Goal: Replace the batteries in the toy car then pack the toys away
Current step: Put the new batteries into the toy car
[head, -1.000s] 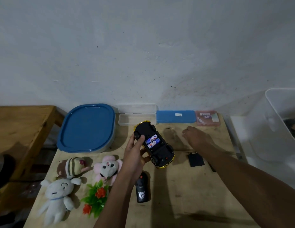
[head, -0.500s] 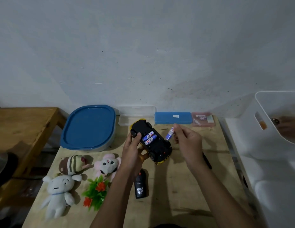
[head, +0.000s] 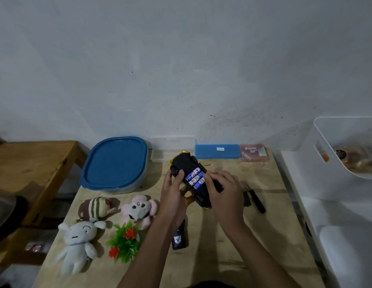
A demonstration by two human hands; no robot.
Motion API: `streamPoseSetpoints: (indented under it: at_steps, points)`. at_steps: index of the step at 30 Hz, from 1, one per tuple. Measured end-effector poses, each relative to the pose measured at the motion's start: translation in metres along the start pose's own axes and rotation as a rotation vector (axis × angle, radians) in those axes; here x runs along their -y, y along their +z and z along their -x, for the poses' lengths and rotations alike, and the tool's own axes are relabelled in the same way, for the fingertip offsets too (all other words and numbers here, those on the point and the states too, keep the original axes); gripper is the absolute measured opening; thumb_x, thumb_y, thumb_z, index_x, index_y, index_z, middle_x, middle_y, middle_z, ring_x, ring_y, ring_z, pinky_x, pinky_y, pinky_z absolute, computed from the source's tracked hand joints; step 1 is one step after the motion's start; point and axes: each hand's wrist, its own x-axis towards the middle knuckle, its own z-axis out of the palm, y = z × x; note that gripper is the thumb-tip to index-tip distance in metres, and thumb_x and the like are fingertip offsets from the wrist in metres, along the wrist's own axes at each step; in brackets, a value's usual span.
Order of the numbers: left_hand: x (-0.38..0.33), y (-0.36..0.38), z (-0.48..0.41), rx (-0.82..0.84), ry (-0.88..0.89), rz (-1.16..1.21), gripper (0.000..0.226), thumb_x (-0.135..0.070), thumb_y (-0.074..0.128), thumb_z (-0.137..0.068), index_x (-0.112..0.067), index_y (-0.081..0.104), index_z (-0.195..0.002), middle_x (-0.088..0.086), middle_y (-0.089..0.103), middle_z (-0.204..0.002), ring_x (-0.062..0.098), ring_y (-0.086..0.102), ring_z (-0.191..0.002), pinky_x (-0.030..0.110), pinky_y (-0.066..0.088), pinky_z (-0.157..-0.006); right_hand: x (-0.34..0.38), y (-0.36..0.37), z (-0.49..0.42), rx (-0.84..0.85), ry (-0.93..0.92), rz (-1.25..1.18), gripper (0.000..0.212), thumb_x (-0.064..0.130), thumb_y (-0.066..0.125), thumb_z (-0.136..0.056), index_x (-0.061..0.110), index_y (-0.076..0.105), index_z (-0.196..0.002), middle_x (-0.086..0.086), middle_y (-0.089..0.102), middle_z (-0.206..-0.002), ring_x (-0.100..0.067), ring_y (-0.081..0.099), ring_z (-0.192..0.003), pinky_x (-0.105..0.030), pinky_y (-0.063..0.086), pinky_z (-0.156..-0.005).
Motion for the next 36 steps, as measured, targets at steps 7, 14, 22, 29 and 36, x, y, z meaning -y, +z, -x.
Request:
streamPoseSetpoints:
  at_steps: [7, 14, 22, 29, 36]
  points:
    - [-0.002, -0.003, 0.002, 0.012, 0.039, -0.022, 0.033, -0.021, 0.054, -0.100, -0.023, 0.056, -0.134, 0.014, 0.070, -0.115, 0.031, 0.066, -0.100, 0.053, 0.053, -0.086, -0.003, -0.004, 0.008, 0.094, -0.121, 0.139, 0.027, 0.035, 0.061, -0.092, 0.021, 0.070, -0.114, 0.010, 0.062, -0.109, -0.001, 0.048, -0.098, -0.009, 0.038, -0.070]
    - [0.003, -0.009, 0.005, 0.029, 0.065, -0.101, 0.023, -0.019, 0.055, -0.100, -0.026, 0.063, -0.120, 0.008, 0.075, -0.102, 0.027, 0.070, -0.090, 0.046, 0.057, -0.073, -0.008, -0.015, 0.010, 0.231, -0.170, 0.253, 0.029, 0.041, 0.054, -0.095, 0.023, 0.071, -0.111, 0.011, 0.060, -0.108, -0.001, 0.053, -0.092, -0.009, 0.037, -0.063]
    - [0.006, -0.009, 0.001, 0.082, 0.044, -0.171, 0.027, -0.019, 0.056, -0.099, -0.027, 0.063, -0.123, 0.006, 0.076, -0.106, 0.026, 0.072, -0.091, 0.045, 0.061, -0.070, -0.004, -0.028, -0.007, 0.390, 0.611, -0.509, 0.033, 0.027, 0.072, -0.084, 0.025, 0.051, -0.110, 0.012, 0.061, -0.108, -0.001, 0.060, -0.090, -0.018, 0.045, -0.060]
    - [0.005, -0.024, -0.005, 0.027, 0.031, -0.253, 0.031, -0.022, 0.058, -0.099, -0.028, 0.061, -0.129, 0.008, 0.074, -0.110, 0.029, 0.072, -0.093, 0.048, 0.059, -0.072, -0.057, -0.014, -0.001, 0.332, 0.534, -0.276, 0.032, 0.048, 0.062, -0.086, 0.025, 0.066, -0.107, 0.005, 0.069, -0.105, -0.013, 0.066, -0.096, -0.031, 0.053, -0.081]
    - [0.022, -0.027, -0.022, 0.006, -0.090, -0.187, 0.032, -0.021, 0.056, -0.099, -0.024, 0.061, -0.131, 0.011, 0.071, -0.114, 0.033, 0.068, -0.095, 0.052, 0.056, -0.078, -0.137, -0.018, 0.004, 0.389, 0.357, 0.586, 0.039, 0.039, 0.051, -0.095, 0.030, 0.055, -0.133, 0.008, 0.044, -0.142, -0.016, 0.058, -0.114, -0.032, 0.051, -0.085]
